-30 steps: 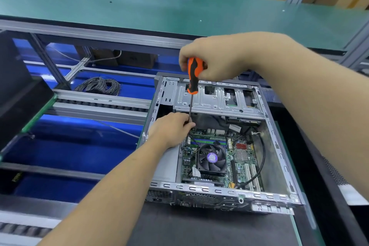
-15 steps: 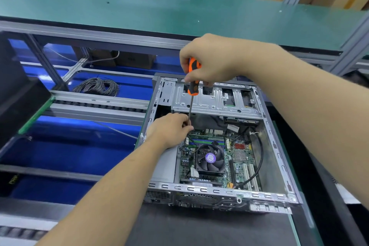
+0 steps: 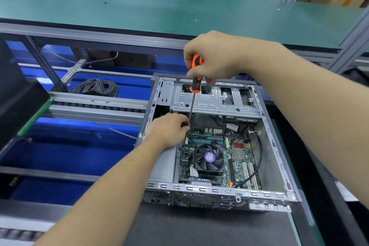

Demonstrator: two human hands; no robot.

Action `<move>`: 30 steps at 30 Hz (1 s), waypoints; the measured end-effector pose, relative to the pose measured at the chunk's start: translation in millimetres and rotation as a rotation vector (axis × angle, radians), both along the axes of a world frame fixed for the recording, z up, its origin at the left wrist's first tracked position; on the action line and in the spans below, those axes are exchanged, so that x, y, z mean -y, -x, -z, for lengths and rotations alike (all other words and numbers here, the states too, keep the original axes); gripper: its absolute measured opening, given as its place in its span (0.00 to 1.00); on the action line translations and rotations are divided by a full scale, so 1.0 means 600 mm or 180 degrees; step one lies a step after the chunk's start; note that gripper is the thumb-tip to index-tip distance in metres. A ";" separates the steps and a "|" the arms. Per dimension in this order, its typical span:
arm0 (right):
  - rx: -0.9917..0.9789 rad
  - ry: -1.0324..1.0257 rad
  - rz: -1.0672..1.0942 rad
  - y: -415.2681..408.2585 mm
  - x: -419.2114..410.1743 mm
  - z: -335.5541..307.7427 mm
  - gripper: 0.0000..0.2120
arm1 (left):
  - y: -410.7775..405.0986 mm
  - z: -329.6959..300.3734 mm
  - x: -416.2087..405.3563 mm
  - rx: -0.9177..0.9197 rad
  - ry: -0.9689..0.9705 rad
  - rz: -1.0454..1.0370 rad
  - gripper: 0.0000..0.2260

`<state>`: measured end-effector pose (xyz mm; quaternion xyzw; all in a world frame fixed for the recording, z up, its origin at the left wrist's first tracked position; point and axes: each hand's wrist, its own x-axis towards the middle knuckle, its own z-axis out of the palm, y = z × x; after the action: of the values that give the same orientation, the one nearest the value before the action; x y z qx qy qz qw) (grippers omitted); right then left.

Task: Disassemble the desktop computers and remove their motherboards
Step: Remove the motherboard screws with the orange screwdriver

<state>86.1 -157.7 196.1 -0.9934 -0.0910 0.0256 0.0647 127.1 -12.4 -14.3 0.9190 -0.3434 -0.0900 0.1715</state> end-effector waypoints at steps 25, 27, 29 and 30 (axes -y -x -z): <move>0.0042 0.0077 0.0038 -0.001 -0.001 0.005 0.07 | 0.004 -0.007 -0.001 -0.0101 -0.0047 -0.0079 0.07; 0.0036 0.0067 0.0042 -0.001 -0.001 0.006 0.07 | 0.004 -0.007 -0.001 -0.0087 -0.0057 -0.0078 0.07; 0.0047 0.0059 0.0045 -0.001 -0.001 0.004 0.07 | 0.004 -0.007 -0.001 -0.0074 -0.0039 -0.0072 0.07; 0.0039 0.0033 0.0051 -0.001 -0.001 0.003 0.07 | 0.004 -0.007 -0.001 -0.0069 -0.0030 -0.0071 0.07</move>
<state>86.9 -157.2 194.1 -0.9946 -0.0834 0.0194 0.0592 124.7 -11.8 -9.9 0.9225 -0.3309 -0.0997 0.1718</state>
